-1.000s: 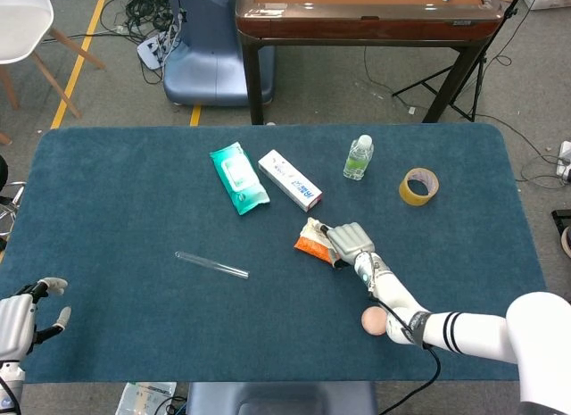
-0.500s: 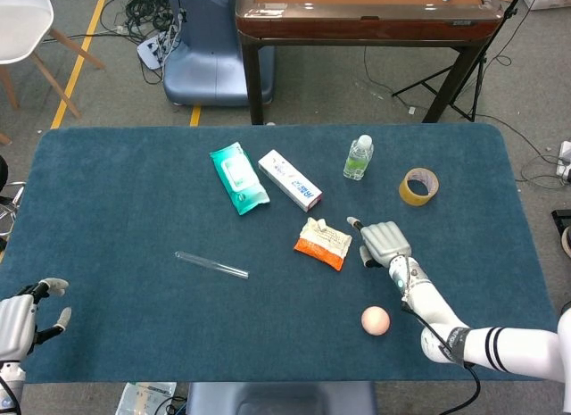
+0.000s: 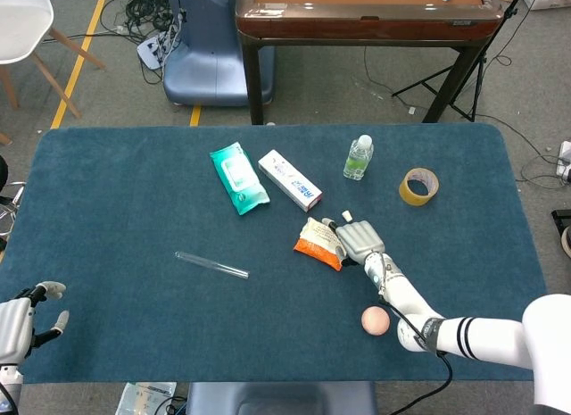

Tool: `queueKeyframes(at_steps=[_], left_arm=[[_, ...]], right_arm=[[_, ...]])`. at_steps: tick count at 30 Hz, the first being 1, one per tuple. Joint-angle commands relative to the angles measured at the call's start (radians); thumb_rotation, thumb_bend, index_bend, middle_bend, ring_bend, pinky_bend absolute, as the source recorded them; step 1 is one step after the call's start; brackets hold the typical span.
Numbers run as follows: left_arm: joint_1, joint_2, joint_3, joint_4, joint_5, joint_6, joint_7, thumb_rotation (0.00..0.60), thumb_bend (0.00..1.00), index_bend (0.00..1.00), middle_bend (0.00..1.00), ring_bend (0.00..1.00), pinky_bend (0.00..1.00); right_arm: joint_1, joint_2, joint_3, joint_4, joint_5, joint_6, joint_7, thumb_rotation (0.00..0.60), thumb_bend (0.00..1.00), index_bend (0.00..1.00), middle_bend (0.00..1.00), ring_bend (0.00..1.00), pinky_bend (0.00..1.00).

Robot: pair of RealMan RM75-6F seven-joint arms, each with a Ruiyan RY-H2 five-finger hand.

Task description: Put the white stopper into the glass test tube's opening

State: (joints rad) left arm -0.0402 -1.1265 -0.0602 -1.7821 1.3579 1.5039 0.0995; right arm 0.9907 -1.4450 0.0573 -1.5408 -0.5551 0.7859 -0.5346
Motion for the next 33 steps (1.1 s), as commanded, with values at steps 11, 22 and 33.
queueKeyframes(at_steps=[11, 22, 33], left_arm=[[0.005, 0.0, 0.001, 0.013, 0.004, -0.004, -0.017, 0.6, 0.31, 0.39, 0.43, 0.39, 0.47], [0.008, -0.002, 0.001, 0.005, 0.004, -0.004, -0.004, 0.6, 0.31, 0.39, 0.43, 0.39, 0.47], [0.009, 0.0, 0.0, -0.003, -0.002, -0.006, 0.006, 0.6, 0.31, 0.39, 0.43, 0.39, 0.47]], right_arm=[[-0.011, 0.004, -0.021, 0.083, 0.088, 0.007, 0.009, 0.6, 0.63, 0.08, 1.0, 1.0, 1.0], [-0.002, -0.036, -0.009, 0.226, 0.124, -0.086, 0.041, 0.6, 0.63, 0.08, 1.0, 1.0, 1.0], [0.037, -0.073, -0.008, 0.29, 0.146, -0.137, 0.036, 0.6, 0.63, 0.08, 1.0, 1.0, 1.0]])
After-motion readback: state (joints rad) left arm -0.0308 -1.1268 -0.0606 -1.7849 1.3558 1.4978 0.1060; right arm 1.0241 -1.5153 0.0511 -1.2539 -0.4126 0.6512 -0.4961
